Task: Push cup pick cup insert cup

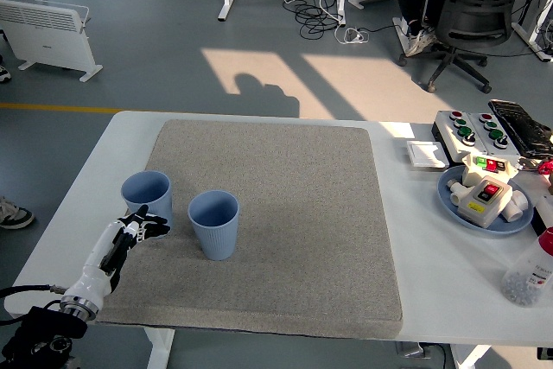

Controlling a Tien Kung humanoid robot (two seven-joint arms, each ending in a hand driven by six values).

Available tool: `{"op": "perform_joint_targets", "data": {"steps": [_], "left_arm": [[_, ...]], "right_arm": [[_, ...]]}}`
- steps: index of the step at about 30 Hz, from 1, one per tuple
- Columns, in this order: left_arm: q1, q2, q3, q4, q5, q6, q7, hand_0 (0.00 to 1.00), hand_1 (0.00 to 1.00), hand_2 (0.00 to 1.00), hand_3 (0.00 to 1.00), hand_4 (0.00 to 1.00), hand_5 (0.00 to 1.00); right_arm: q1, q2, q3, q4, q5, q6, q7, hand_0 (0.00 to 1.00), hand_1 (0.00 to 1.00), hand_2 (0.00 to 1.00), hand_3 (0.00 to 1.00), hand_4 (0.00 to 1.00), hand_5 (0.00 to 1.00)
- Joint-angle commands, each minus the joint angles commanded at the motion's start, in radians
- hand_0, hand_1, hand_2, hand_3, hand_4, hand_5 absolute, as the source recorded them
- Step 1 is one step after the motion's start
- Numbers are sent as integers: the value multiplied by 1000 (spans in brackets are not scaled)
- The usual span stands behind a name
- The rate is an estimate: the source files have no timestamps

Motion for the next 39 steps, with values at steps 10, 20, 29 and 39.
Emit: {"op": "perform_joint_targets", "data": {"steps": [10, 20, 29, 39], "left_arm": [[-44, -7, 34, 63, -37, 6, -15, 759, 610, 534, 508, 633, 998], [-69, -13, 61, 102, -62, 7, -24, 761, 609, 532, 507, 630, 998], [-115, -26, 93, 158, -123, 38, -66, 743, 597, 518, 488, 623, 998], [-190, -31, 151, 209, -173, 34, -75, 740, 596, 519, 486, 618, 998]], "right_arm": [[-1, 0, 0, 0, 0, -3, 1, 730, 665, 636, 572, 128, 363], [-7, -1, 7, 1, -13, 0, -2, 730, 666, 636, 572, 128, 364], [-12, -1, 13, 2, -26, 3, -6, 730, 665, 636, 572, 129, 364], [-5, 0, 3, 2, -12, 0, -2, 730, 665, 636, 572, 128, 365]]}}
